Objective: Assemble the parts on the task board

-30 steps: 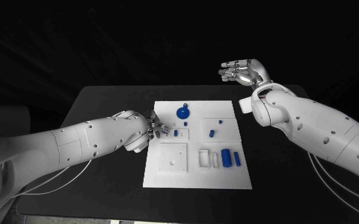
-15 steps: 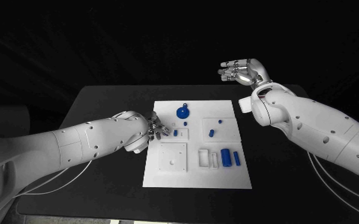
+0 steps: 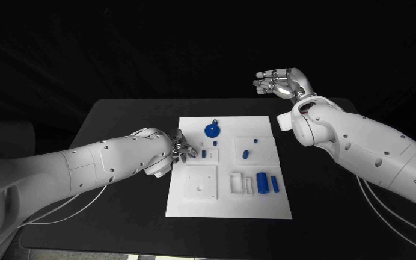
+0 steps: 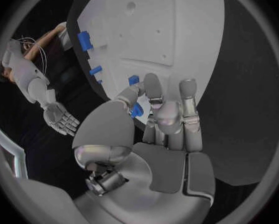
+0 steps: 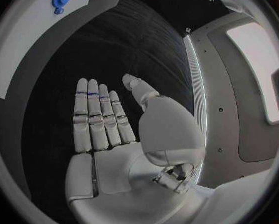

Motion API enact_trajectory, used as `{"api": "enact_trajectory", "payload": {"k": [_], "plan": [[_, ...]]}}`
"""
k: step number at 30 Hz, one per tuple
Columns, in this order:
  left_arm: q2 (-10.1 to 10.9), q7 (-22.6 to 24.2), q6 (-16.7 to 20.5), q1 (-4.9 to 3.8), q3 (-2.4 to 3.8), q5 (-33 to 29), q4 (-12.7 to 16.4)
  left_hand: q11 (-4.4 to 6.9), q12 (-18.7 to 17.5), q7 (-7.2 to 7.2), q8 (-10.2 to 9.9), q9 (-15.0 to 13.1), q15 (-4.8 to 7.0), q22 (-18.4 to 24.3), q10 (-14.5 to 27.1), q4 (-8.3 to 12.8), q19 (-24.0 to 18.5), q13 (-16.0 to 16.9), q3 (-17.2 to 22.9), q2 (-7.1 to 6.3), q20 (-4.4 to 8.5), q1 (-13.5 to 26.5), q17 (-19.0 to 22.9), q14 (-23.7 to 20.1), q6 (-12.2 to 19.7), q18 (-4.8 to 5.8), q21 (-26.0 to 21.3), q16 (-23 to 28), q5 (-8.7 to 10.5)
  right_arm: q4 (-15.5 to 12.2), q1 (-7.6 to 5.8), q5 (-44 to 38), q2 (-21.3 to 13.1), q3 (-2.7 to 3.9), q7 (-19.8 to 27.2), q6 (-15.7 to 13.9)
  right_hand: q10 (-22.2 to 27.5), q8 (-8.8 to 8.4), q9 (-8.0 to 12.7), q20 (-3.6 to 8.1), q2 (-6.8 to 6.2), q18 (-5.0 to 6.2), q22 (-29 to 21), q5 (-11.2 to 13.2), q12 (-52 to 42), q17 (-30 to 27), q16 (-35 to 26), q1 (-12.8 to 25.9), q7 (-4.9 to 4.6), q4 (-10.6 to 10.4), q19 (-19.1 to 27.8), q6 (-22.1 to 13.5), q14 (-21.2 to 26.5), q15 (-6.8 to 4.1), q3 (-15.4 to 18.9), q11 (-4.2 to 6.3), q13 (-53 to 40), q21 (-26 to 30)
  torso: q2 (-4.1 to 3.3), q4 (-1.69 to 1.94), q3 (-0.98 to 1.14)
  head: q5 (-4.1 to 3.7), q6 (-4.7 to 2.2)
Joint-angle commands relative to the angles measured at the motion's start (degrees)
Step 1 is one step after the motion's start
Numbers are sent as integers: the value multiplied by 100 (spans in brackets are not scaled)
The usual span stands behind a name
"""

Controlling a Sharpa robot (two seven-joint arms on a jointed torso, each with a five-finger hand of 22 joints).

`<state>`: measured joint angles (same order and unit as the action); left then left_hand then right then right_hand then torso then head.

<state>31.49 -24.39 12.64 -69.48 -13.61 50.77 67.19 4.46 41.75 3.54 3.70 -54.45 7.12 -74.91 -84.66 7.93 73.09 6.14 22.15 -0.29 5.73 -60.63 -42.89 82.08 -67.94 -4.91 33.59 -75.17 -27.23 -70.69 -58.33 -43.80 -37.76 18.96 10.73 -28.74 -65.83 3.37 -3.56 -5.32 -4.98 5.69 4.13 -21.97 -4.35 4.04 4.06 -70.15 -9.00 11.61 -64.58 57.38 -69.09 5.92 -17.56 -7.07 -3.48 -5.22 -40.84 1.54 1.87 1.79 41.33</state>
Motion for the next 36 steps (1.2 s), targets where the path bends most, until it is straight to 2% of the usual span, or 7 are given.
{"api": "enact_trajectory", "payload": {"k": [1,28,32,36], "plan": [[-12,-35,-196,28,-17,32,-31,61,-34,-579,13,-1304,17,-102,-220,3,-4,-5,17,115,-20,-84,5,0,-609,-16,-27,39,5,-7,4,-3,2,1,41,85,26,15,3,-11,5,27,-4,-29,18,-9,-15,65,0,-22,7,-4,39,11,-21,11,8,37,0,-3,4,7,-2],[-37,-140,-325,28,-17,139,-93,59,-41,-576,11,-1286,17,-103,-220,13,-3,-5,19,130,-16,-85,17,-3,-602,-7,-36,46,39,-2,12,-3,2,1,41,87,26,15,3,-11,5,27,-4,-29,18,-9,-15,65,0,-22,7,-4,39,11,-21,11,8,37,-2,0,8,3,2],[-54,-160,-369,28,-17,140,-96,51,-39,-572,6,-1164,17,-103,-220,15,-3,-2,-1,140,-9,-92,23,-2,-615,2,-43,50,122,-1,12,-2,4,1,40,88,26,15,3,-11,5,27,-4,-29,18,-9,-15,65,0,-22,7,-4,39,11,-21,11,8,37,-2,-2,6,4,2],[-78,-176,-394,27,-17,140,-105,44,-30,-571,20,-836,15,-104,-220,18,1,1,-66,173,-13,-110,21,-1,-667,3,-48,47,302,1,13,-2,8,1,39,90,24,15,3,-11,8,27,-5,-31,18,-9,-15,67,0,-16,8,-4,39,10,-27,11,8,37,0,-4,7,13,3]]}}
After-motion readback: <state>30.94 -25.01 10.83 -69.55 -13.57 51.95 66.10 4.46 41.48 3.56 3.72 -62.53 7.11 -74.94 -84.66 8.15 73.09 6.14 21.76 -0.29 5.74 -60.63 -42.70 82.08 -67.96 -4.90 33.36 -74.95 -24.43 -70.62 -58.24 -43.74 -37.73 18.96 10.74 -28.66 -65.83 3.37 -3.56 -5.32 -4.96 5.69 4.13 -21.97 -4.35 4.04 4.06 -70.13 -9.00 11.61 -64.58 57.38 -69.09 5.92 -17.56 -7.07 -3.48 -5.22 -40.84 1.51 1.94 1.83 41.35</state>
